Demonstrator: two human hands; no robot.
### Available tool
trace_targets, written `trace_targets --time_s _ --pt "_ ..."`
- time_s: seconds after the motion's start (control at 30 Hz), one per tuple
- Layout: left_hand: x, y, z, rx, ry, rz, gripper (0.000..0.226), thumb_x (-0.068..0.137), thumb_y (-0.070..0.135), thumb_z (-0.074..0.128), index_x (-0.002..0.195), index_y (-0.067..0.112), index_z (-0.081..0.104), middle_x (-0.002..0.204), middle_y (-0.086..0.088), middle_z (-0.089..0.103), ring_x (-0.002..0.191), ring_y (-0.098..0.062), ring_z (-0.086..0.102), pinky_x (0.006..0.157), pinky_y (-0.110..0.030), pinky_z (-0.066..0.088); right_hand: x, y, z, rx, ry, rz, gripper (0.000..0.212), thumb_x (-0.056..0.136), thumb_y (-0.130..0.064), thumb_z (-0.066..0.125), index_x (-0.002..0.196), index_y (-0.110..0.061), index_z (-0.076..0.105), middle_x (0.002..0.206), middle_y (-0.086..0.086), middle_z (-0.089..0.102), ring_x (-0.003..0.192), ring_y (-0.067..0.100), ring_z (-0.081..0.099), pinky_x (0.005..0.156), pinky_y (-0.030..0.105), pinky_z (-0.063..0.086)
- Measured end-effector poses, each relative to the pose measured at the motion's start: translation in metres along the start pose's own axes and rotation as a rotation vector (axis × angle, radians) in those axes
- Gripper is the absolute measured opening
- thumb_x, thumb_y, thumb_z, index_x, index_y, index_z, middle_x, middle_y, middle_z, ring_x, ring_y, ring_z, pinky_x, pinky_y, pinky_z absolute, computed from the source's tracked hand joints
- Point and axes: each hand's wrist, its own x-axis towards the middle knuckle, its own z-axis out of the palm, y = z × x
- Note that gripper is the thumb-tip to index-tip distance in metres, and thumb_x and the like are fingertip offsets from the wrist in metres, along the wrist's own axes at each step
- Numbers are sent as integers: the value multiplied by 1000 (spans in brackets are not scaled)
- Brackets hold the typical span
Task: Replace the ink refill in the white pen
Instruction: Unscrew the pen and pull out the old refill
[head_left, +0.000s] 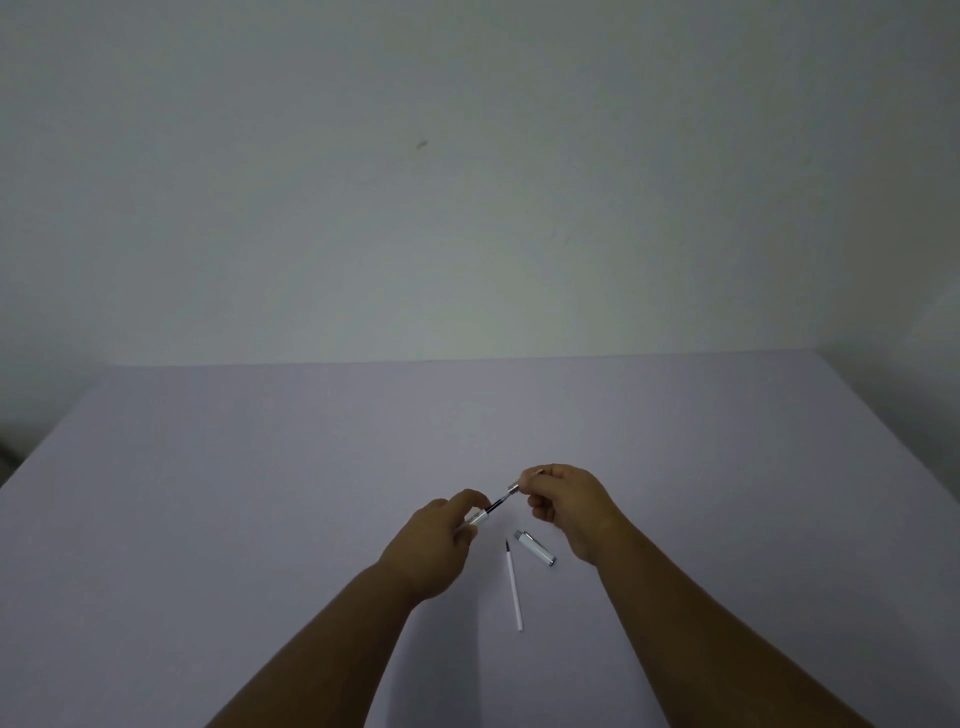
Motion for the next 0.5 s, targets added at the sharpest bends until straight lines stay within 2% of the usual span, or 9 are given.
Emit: trace_targets --time_s 0.1,0.13,0.2,0.27,0.33,0.4,0.5 --pt "0 -6 4 -11 -7 -21 28 98 21 41 124 29 47 96 -3 53 83 -18 50 75 -25 40 8 -1 -10 153 94 15 16 85 -1 59 70 -5 64 71 10 59 61 14 53 60 24 50" --pt "0 -8 6 -14 -11 -30 28 98 20 40 124 28 47 95 -2 52 83 -18 50 74 -25 40 12 1 -15 138 128 21 18 85 -1 59 68 -5 64 70 10 59 60 15 53 61 24 50" --pt "1 -11 11 -21 -21 -46 28 98 20 41 124 27 47 94 -2 51 82 -17 49 74 -25 40 21 12 -26 -84 185 27 22 85 -4 58 64 -7 63 70 13 61 60 18 53 65 31 52" --pt "1 -13 17 -29 -35 -62 28 98 20 41 124 28 47 98 -4 54 83 -17 49 74 -24 39 25 27 -34 -462 183 28 17 83 -7 58 67 -10 63 75 15 64 65 23 56 72 39 54" --pt "1 -15 23 -32 -51 -67 28 98 20 40 125 28 47 102 -5 55 84 -17 49 75 -24 38 26 42 -38 -742 164 43 6 78 -7 62 81 -10 66 84 15 68 74 25 60 74 36 52" --pt "2 -17 27 -38 -65 -71 28 98 20 40 125 28 47 101 -5 55 84 -17 49 75 -24 38 28 55 -39 -896 163 50 17 76 -9 65 93 -5 67 96 15 71 84 26 63 72 30 49" --pt "3 -20 31 -45 -78 -71 28 98 20 40 124 29 47 98 -3 52 84 -17 48 76 -25 38 27 63 -38 -1064 123 48 9 85 -14 60 86 -7 65 102 17 71 83 24 61 71 28 46"
